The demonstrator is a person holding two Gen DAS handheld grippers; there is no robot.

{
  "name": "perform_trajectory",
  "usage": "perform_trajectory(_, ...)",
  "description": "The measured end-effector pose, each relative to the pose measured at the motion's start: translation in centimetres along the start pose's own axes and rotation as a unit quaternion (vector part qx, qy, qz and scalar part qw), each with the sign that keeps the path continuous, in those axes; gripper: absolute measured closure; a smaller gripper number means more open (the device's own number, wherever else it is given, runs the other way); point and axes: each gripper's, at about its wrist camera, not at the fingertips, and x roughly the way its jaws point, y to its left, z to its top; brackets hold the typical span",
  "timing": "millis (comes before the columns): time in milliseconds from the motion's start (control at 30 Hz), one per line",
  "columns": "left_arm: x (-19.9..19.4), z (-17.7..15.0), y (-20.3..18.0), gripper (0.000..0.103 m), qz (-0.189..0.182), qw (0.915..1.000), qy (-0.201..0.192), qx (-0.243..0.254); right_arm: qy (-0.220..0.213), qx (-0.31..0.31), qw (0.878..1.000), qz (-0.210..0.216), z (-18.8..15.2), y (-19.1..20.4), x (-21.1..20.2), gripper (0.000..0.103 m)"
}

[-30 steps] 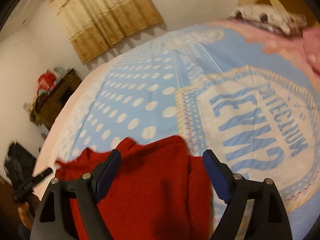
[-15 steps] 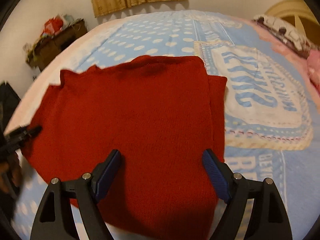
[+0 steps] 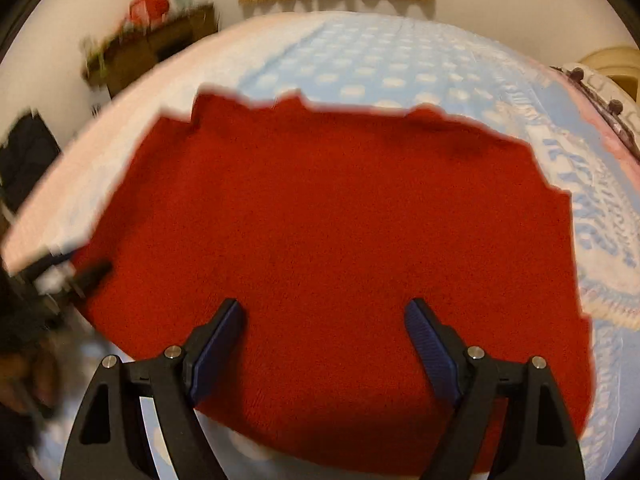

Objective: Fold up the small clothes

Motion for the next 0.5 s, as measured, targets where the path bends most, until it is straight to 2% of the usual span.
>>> perform_trajectory(33,-0.3,-0.1,0.4,0.022,-0.009,0.9999,-0.005,-0.011,-0.019,-0.014,1.0,-0.014,-0.7,0.6,-0.4,0.019)
perform_trajectory(67,-0.5,-0.1,0.7,0.022,-0.013,0.9997,-0.01,-0.02,-0.016,-0.013,1.0,-0.011,-1.2,0.6,-0.8,0.019)
perform_trajectory(167,-1.2,0.1,2.1,0.021,-0.015,0.9978,-0.029,-0.058,-0.017,0.012,1.0,0.021,-1.5,-1.1,-2.9,0.019)
perform_trajectory(233,-1.0,0.1,2.5,0.012,-0.004,0.9969,-0.028,-0.073,-0.044,0.031,0.999,-0.006,-1.7,-3.0,-4.9,0.019)
perform_trajectory(300,-0.5,0.1,2.4,0.012,0.006,0.9971,-0.02,-0.074,-0.056,0.048,0.997,-0.033,-1.7,-5.0,-5.7,0.019)
perform_trajectory(367,-0.4,0.1,2.0,0.01,0.017,0.9977,-0.016,-0.063,-0.033,0.072,0.996,-0.047,-2.4,-7.0,-5.0,0.019)
perform_trajectory(433,-0.1,0.0,1.6,0.007,0.023,0.9985,-0.01,-0.049,-0.005,0.089,0.995,-0.044,-3.3,-8.2,-3.7,0.019)
perform_trajectory(500,-0.1,-0.2,1.7,0.005,0.026,0.9987,-0.008,-0.043,-0.013,0.086,0.996,-0.035,-4.3,-8.3,-3.5,0.019)
